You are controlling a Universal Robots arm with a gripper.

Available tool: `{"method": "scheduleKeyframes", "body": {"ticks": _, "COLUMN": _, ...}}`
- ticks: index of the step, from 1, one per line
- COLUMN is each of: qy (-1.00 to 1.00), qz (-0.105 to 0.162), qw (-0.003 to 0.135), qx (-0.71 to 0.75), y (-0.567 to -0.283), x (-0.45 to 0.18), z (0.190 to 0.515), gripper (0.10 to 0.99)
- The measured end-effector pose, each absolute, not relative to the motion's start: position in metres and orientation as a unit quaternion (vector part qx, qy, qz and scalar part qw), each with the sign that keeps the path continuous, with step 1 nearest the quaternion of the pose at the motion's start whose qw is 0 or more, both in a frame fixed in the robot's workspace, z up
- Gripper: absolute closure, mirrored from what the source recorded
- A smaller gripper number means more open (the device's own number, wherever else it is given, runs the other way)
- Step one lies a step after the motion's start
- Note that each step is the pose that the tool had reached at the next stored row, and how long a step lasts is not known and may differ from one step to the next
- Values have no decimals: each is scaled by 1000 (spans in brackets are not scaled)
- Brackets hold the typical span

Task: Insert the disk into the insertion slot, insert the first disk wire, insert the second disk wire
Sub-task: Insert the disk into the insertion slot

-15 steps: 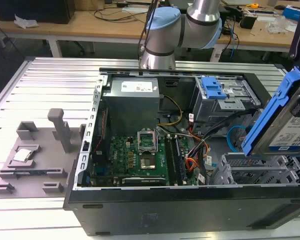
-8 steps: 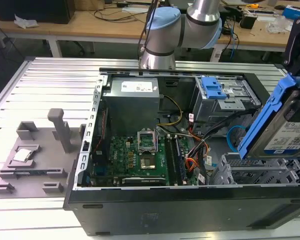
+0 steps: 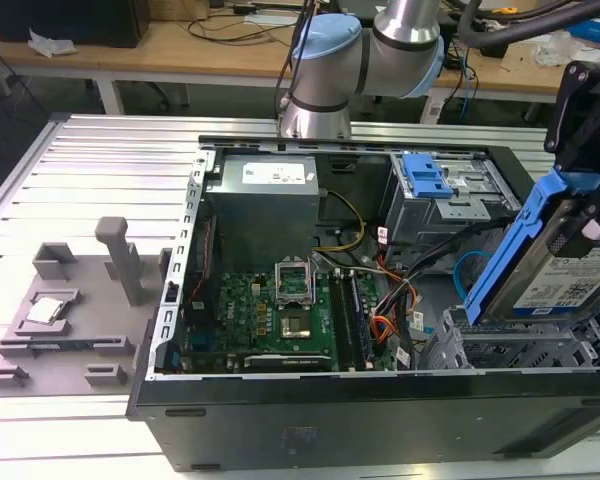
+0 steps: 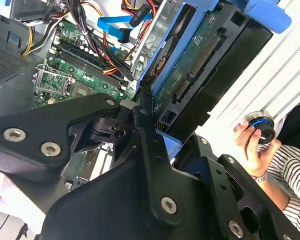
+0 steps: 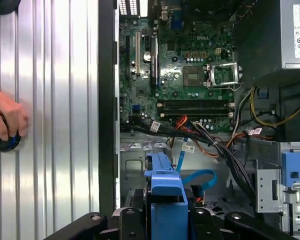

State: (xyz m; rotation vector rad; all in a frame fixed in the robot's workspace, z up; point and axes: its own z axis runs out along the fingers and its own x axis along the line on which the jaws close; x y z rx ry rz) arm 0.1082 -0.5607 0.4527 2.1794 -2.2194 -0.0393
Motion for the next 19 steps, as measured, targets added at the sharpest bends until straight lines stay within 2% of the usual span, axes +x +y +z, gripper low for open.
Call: {"method": "scheduleKeyframes", "body": {"ticks": 19, "qy": -713, "qz": -13, "qw": 15, "qx": 701, "y": -555, "x": 107, "z": 434, "gripper": 722}}
